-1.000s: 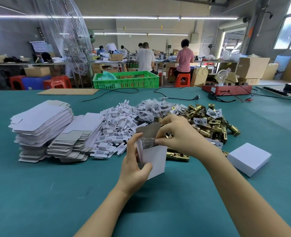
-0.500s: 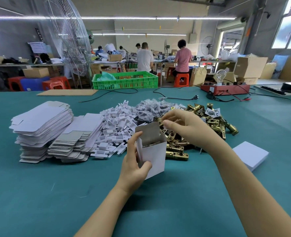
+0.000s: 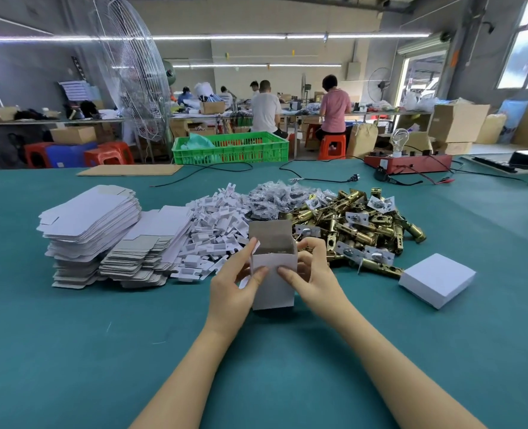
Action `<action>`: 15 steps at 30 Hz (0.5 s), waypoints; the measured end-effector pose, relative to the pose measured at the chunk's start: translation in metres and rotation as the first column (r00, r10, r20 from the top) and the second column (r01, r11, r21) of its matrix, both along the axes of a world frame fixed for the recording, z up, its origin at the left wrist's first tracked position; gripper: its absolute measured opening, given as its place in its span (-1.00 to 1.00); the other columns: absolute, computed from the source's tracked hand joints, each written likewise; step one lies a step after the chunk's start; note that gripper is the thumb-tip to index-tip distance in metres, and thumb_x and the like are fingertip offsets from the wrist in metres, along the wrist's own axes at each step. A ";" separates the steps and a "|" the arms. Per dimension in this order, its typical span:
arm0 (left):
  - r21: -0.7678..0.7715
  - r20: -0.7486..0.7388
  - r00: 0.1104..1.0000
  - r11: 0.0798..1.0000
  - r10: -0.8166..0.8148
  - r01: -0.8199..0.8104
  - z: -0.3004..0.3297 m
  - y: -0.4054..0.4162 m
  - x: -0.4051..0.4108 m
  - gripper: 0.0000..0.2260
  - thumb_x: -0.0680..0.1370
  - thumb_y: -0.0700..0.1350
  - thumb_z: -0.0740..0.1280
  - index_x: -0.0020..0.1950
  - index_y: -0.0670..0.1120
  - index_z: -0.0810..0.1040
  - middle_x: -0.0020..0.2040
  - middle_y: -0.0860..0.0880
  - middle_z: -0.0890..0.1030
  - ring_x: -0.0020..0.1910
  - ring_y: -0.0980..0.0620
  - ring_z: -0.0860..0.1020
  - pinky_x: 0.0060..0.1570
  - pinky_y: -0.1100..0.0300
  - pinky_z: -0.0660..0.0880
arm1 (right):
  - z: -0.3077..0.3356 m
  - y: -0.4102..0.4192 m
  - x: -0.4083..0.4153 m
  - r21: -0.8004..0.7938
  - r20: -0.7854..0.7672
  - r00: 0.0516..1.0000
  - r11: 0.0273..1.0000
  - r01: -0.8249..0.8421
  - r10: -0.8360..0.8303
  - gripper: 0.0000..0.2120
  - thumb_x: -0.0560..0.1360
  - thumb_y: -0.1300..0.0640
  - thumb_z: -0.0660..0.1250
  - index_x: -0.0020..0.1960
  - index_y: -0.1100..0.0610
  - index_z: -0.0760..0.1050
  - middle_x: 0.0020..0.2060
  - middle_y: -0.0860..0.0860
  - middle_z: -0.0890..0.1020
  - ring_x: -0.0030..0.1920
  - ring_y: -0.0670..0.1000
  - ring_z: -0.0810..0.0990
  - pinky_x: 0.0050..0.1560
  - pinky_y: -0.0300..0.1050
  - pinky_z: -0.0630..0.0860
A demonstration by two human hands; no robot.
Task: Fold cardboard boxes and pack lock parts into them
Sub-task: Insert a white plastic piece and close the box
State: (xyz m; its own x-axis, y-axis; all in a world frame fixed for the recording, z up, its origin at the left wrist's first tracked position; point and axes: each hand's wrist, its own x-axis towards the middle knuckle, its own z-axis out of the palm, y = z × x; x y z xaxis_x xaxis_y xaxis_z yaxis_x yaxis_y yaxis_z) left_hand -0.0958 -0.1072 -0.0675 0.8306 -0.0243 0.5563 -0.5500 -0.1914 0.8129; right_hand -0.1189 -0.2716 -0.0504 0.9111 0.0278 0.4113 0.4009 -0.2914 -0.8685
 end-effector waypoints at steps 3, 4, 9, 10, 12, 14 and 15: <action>-0.071 -0.075 0.996 0.997 -0.042 0.037 -0.002 0.001 0.002 -0.56 0.52 -0.25 0.43 0.22 0.25 0.51 0.10 0.04 0.66 0.06 0.07 0.62 0.10 0.22 0.55 | -0.009 0.008 0.000 -0.016 0.084 0.993 0.996 0.084 -0.082 -0.64 0.54 0.15 0.35 0.08 -0.13 0.20 -0.02 0.08 0.58 -0.02 0.01 0.62 -0.06 0.04 0.60; -0.080 -0.088 0.994 0.995 -0.061 0.054 -0.001 0.002 0.002 -0.59 0.52 -0.23 0.43 0.20 0.25 0.54 0.05 0.06 0.68 0.03 0.04 0.62 0.07 0.17 0.58 | -0.011 0.011 0.000 -0.005 0.099 0.990 0.995 0.103 -0.102 -0.65 0.54 0.15 0.35 0.09 -0.13 0.20 -0.02 0.06 0.58 -0.03 -0.01 0.62 -0.07 0.02 0.60; -0.142 -0.141 0.972 0.976 -0.186 0.166 0.004 0.009 0.004 -0.65 0.53 -0.24 0.42 0.07 0.24 0.62 0.03 0.09 0.68 0.05 0.03 0.63 0.03 0.14 0.59 | -0.016 0.014 0.000 0.016 0.130 0.984 0.993 0.117 -0.118 -0.64 0.54 0.16 0.35 0.13 -0.15 0.22 -0.03 -0.03 0.58 -0.05 -0.11 0.60 -0.08 -0.08 0.60; -0.147 -0.143 0.968 0.972 -0.206 0.185 0.005 0.010 0.005 -0.64 0.53 -0.25 0.42 0.05 0.25 0.63 0.04 0.08 0.68 0.05 0.05 0.63 0.02 0.16 0.58 | -0.016 0.013 0.000 0.009 0.132 0.984 0.993 0.117 -0.117 -0.64 0.54 0.16 0.35 0.14 -0.15 0.23 -0.03 -0.02 0.58 -0.05 -0.12 0.60 -0.08 -0.08 0.60; -0.143 -0.142 0.963 0.968 -0.228 0.208 0.007 0.012 0.005 -0.61 0.53 -0.27 0.41 0.03 0.27 0.64 0.04 0.09 0.68 0.04 0.10 0.63 0.02 0.17 0.58 | -0.016 0.013 0.001 0.001 0.134 0.984 0.993 0.116 -0.115 -0.65 0.54 0.16 0.34 0.14 -0.13 0.24 -0.03 -0.02 0.57 -0.07 -0.12 0.59 -0.10 -0.09 0.60; -0.134 -0.137 0.961 0.966 -0.239 0.221 0.007 0.013 0.006 -0.58 0.53 -0.29 0.40 0.02 0.30 0.64 0.05 0.14 0.68 0.04 0.15 0.62 0.04 0.19 0.58 | -0.016 0.011 0.002 0.003 0.137 0.984 0.994 0.113 -0.112 -0.70 0.56 0.15 0.32 0.13 -0.12 0.26 -0.05 -0.05 0.57 -0.10 -0.14 0.58 -0.13 -0.16 0.58; -0.129 -0.133 0.962 0.966 -0.240 0.224 0.007 0.013 0.006 -0.57 0.53 -0.29 0.40 0.02 0.30 0.64 0.05 0.17 0.67 0.04 0.17 0.62 0.04 0.22 0.57 | -0.015 0.011 0.001 0.008 0.139 0.983 0.993 0.119 -0.119 -0.75 0.57 0.11 0.30 0.11 -0.13 0.28 -0.08 -0.09 0.57 -0.13 -0.16 0.57 -0.16 -0.23 0.55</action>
